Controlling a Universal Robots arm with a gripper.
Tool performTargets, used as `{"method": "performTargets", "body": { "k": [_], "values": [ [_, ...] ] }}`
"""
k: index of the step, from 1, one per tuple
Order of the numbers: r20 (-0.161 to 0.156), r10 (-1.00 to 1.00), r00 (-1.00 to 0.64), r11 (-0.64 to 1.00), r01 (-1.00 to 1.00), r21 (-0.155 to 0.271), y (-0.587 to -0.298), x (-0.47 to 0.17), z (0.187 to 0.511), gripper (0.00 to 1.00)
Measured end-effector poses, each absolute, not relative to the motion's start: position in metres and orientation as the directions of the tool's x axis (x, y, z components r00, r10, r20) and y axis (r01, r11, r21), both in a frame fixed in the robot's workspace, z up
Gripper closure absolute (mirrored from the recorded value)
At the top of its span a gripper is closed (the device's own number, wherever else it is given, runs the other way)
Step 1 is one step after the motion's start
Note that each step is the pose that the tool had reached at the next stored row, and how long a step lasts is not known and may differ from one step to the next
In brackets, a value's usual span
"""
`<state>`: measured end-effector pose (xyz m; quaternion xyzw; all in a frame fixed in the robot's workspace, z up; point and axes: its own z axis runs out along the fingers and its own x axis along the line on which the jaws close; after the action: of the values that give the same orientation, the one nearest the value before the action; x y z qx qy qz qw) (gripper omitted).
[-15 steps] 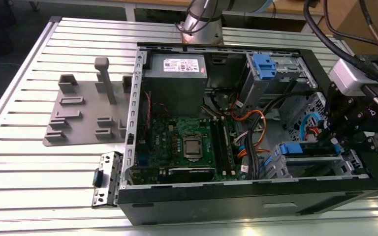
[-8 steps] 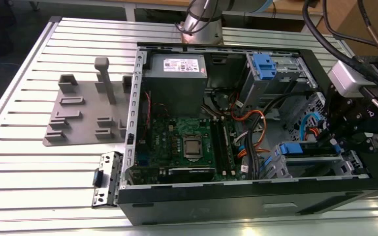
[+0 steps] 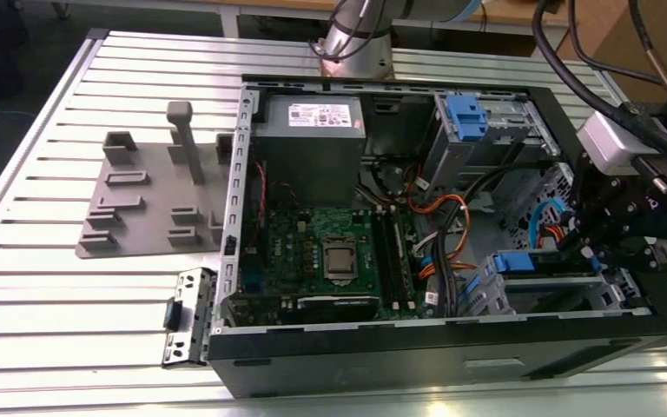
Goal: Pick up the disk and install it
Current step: 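Insert the first disk wire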
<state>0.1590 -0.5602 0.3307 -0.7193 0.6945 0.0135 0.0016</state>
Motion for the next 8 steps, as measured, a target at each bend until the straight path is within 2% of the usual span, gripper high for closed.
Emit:
{"method": "performTargets", "body": {
  "k": [8],
  "values": [
    [-0.022,-0.999,0.035,-0.035,-0.999,0.016,-0.5602,0.1599,0.3303,0.83]
  ]
}}
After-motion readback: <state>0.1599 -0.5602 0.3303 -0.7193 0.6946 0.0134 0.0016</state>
